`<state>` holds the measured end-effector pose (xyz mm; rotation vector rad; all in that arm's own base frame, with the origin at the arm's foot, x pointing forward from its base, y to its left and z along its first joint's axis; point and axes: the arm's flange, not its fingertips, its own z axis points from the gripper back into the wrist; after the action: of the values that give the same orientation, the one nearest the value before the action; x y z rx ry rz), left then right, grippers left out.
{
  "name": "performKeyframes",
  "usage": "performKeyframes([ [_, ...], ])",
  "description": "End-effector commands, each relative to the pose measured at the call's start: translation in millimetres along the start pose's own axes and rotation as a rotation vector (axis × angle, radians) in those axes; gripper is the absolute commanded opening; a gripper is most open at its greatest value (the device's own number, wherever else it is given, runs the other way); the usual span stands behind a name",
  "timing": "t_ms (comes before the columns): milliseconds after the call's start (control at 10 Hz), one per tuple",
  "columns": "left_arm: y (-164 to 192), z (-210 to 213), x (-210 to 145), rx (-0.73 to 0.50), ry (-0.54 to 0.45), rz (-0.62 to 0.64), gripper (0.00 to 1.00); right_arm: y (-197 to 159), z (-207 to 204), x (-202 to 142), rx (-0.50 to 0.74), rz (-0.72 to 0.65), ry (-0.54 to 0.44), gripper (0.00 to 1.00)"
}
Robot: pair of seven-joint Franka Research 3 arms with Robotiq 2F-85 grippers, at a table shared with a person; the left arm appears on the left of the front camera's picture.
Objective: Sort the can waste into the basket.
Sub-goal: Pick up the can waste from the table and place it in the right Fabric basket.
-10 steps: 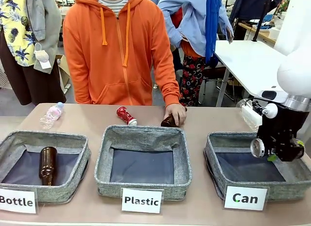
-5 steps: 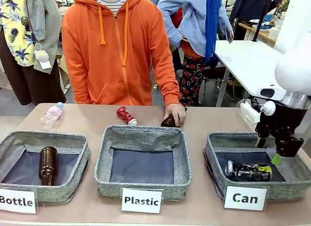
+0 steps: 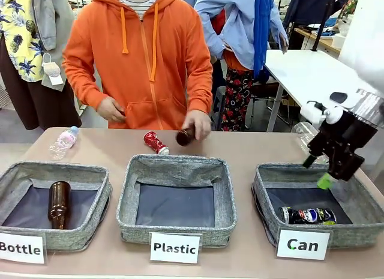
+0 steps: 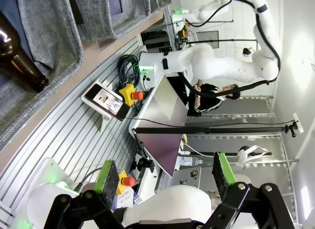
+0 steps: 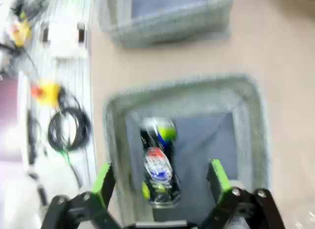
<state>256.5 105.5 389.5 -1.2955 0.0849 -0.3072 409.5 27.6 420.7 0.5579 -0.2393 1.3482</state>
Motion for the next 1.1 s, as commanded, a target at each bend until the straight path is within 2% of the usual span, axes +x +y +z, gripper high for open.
performKeyframes([
  [0, -2.2, 1.7, -0.9, -0.014, -0.003, -0.014, 1.0, -10.6, 19.2, -13.0, -0.113, -0.353, -0.659, 1.0],
  [100, -2.2, 1.7, -0.9, -0.014, -0.003, -0.014, 1.0, -20.0, 37.3, -29.4, -0.146, -0.372, -0.941, 1.0],
  [200, -2.2, 1.7, -0.9, -0.014, -0.003, -0.014, 1.0, -31.6, 47.2, -40.6, -0.073, -0.319, -0.989, 1.0],
  [300, -2.2, 1.7, -0.9, -0.014, -0.003, -0.014, 1.0, -48.4, 55.0, -47.7, 0.139, -0.306, -1.03, 1.0],
  [400, -2.2, 1.7, -0.9, -0.014, -0.003, -0.014, 1.0, -58.6, 56.0, -53.3, 0.214, -0.36, -1.04, 1.0],
  [500, -2.2, 1.7, -0.9, -0.014, -0.003, -0.014, 1.0, -62.1, 54.8, -62.0, 0.324, -0.343, -1.061, 1.0],
  [600, -2.2, 1.7, -0.9, -0.014, -0.003, -0.014, 1.0, -67.6, 53.7, -71.5, 0.266, -0.392, -1.095, 1.0],
  [700, -2.2, 1.7, -0.9, -0.014, -0.003, -0.014, 1.0, -46.0, 59.8, -60.5, 0.206, -0.326, -0.913, 1.0],
  [1000, -2.2, 1.7, -0.9, -0.014, -0.003, -0.014, 1.0, -46.0, 59.8, -60.5, 0.206, -0.326, -0.913, 1.0],
])
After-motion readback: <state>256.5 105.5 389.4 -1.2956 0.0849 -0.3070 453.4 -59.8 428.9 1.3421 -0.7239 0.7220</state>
